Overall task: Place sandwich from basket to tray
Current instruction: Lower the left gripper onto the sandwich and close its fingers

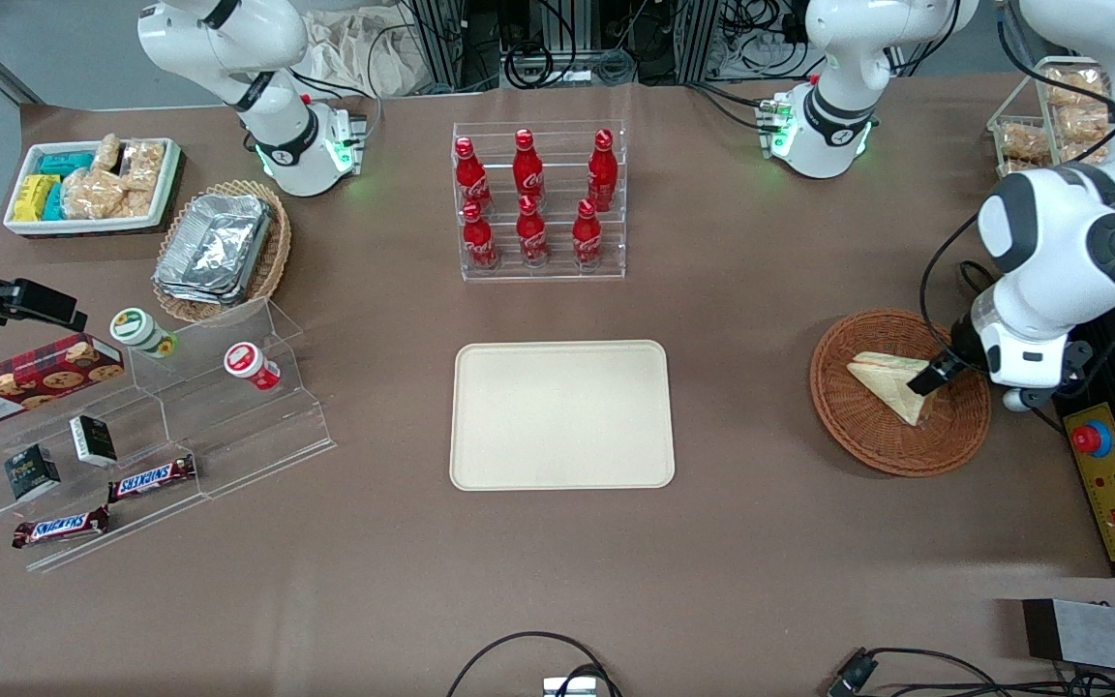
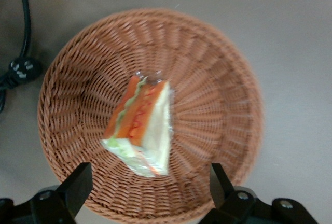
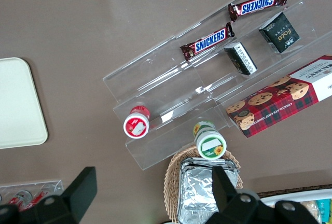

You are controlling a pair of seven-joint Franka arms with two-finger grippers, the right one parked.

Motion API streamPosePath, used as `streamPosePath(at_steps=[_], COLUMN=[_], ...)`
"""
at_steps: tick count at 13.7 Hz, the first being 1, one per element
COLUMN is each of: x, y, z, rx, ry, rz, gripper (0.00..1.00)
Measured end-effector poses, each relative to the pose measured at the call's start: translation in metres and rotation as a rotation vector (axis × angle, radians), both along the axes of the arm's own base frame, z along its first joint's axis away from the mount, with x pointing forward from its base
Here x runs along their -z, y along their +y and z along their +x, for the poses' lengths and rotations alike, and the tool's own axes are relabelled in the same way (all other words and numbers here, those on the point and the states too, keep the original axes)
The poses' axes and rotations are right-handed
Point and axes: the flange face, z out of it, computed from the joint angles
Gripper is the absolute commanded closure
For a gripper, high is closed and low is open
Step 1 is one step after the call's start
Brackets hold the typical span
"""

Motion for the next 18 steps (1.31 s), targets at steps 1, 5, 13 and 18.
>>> streamPosePath(at_steps=[1,5,13,18], x=[0.009,0.023,0.060,0.068], y=[0.005,0.013,0.032,0.018], z=[-0.003,-0.003,-0.002,0.002], rx=[-0.010,-0.026,-0.070,-0.161], ry=[0.012,0.024,0.044,0.050], rz=[-0.001,-0.001,-0.001,-0.020], gripper=[0.00,0.00,0.00,1.00])
